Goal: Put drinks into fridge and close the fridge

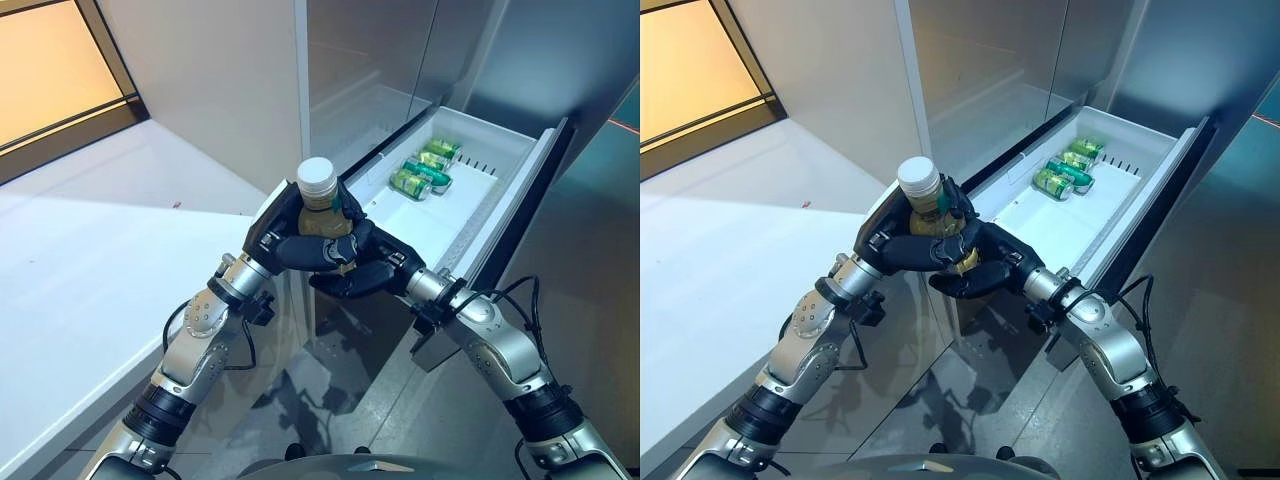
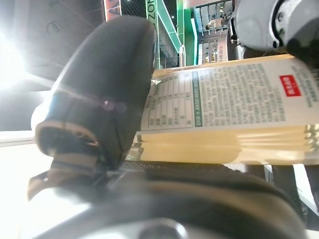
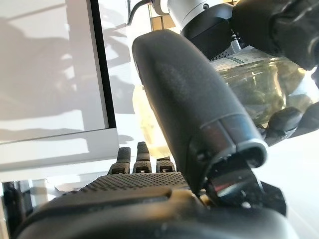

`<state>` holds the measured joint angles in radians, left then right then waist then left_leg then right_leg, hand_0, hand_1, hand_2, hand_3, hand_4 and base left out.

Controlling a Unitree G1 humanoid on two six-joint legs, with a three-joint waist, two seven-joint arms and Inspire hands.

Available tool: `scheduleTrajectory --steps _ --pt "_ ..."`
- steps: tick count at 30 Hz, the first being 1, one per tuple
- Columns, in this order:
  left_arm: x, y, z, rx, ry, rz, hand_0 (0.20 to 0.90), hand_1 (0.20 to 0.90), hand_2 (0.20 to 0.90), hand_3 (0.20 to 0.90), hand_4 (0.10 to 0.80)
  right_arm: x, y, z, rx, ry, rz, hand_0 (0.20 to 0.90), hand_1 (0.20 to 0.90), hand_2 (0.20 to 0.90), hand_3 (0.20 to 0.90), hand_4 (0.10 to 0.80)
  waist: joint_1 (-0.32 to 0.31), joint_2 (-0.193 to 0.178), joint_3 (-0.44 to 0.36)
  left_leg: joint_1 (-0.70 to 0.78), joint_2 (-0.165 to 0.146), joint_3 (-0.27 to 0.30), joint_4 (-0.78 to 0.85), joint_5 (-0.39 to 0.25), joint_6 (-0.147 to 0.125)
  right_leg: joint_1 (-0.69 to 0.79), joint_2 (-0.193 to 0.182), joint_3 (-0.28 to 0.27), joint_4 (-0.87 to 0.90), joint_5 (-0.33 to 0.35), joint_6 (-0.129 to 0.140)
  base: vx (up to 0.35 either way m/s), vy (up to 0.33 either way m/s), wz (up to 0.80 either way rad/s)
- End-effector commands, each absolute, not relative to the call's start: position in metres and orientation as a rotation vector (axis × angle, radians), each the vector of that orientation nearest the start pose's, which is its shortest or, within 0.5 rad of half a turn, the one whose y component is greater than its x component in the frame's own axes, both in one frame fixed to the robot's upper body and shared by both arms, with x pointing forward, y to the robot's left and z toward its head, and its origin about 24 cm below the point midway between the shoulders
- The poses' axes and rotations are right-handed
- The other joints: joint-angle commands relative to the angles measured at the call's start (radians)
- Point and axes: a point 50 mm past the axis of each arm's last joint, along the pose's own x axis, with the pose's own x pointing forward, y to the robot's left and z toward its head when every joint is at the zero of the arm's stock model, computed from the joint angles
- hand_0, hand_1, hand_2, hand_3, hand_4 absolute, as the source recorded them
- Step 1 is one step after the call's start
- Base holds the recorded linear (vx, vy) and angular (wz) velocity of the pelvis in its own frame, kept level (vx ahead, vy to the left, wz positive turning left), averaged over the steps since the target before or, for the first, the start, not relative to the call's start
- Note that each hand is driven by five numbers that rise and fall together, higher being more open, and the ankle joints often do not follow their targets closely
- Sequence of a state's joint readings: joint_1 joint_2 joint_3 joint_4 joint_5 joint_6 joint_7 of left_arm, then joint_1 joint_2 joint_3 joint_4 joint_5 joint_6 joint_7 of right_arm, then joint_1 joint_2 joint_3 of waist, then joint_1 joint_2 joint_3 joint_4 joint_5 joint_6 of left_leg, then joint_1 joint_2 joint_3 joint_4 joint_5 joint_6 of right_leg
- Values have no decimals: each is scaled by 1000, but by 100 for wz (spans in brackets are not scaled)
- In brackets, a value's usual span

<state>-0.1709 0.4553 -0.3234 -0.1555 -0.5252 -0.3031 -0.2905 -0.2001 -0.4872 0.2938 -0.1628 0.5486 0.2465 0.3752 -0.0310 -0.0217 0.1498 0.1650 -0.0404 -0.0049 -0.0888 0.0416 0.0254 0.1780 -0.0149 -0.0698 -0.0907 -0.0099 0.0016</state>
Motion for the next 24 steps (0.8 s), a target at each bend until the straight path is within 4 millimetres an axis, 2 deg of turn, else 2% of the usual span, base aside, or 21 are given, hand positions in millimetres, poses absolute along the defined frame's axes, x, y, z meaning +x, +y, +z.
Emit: scheduleTrajectory --steps 1,6,7,8,9,16,24 --pt "239 110 210 -79 -932 -748 300 300 300 200 100 261 -102 160 30 -238 958 900 900 900 900 800 -5 -6 -80 8 -1 61 2 -85 10 -36 12 -15 56 -16 42 0 0 0" --pt "241 112 210 -115 -926 -769 300 300 300 200 100 262 -103 159 7 -218 978 900 900 900 900 800 -6 -9 -80 8 -1 61 2 -85 11 -39 12 -15 61 -17 42 0 0 0" --pt "241 112 211 -144 -927 -784 300 300 300 200 100 262 -102 159 27 -209 979 601 601 601 551 451 -6 -9 -80 7 0 60 2 -84 11 -41 12 -14 62 -17 42 0 0 0" --pt "241 111 211 -163 -929 -797 300 300 300 200 100 263 -102 159 44 -205 978 399 399 399 315 215 -6 -9 -81 7 0 60 2 -83 10 -41 12 -14 63 -18 42 0 0 0" --pt "240 110 211 -182 -929 -809 300 300 300 200 100 263 -101 158 58 -206 976 300 300 300 200 100 -6 -9 -81 7 1 60 2 -83 10 -42 12 -15 64 -18 42 0 0 0" --pt "238 94 204 -278 -860 -921 300 300 300 200 100 262 -97 165 119 -263 937 300 300 300 200 100 -11 -8 -74 11 0 59 2 -84 13 -41 15 -10 69 -20 41 0 0 0" --pt "238 85 191 -373 -763 -960 300 300 300 200 100 262 -97 169 154 -289 907 300 300 300 200 100 -11 -6 -72 13 4 70 2 -85 11 -39 14 -15 65 -18 40 0 0 0"
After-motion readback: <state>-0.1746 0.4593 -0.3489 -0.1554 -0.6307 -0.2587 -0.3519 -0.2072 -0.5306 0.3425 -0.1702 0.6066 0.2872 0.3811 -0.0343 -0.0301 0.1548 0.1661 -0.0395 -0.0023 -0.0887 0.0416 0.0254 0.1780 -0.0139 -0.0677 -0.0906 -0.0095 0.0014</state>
